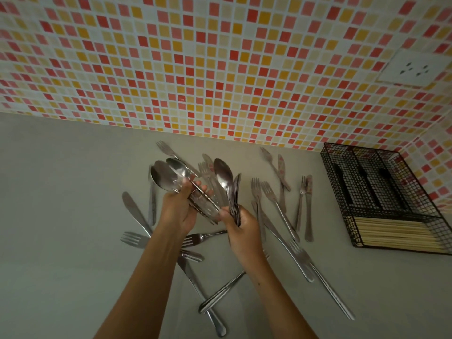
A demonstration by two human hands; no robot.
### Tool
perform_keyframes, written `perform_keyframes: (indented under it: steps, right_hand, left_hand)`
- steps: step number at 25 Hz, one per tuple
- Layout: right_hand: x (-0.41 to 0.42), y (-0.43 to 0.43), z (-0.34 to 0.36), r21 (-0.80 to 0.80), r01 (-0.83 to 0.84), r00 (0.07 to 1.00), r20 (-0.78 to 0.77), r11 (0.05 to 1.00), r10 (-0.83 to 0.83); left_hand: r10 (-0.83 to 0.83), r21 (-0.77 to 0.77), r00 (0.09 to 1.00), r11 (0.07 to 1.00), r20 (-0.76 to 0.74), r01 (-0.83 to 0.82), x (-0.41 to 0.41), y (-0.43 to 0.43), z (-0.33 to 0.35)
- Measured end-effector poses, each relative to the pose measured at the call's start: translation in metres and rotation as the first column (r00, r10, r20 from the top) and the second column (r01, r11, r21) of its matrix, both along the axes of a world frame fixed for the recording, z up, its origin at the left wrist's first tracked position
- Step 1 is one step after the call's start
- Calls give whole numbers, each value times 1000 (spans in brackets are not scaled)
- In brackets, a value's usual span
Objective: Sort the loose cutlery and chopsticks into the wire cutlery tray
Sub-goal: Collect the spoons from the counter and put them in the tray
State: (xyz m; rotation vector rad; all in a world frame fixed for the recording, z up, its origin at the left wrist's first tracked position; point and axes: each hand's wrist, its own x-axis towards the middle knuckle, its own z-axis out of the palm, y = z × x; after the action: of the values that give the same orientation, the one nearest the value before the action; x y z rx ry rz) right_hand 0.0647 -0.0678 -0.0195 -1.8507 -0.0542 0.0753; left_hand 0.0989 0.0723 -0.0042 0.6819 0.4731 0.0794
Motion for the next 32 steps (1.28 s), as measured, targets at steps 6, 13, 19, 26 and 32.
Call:
perform_keyframes:
  steps: [6, 13, 19, 26, 32]
  right_hand:
    - [7, 0, 13, 168, 237, 958, -202, 957, -202]
    - [-1, 16, 29, 524, 301, 871, -492, 797, -5]
    - [-4, 24, 27, 399, 151, 881, -469, 904, 60]
    - [-2, 23, 25, 289, 80, 869, -489, 954, 75]
    - [-3, 26, 24, 294, 100, 869, -491, 950, 61]
  left_hand:
    - [-151, 110, 988, 983, 29, 147, -4, 3, 3]
    - [-218, 112, 965, 973, 144, 203, -9, 2, 9]
    - [-265, 58, 937, 964, 225, 259, -10, 6, 7]
    - [-166, 29, 969, 986, 182, 164, -9, 5, 9]
    - [-168, 116, 975, 982, 148, 152, -9, 2, 10]
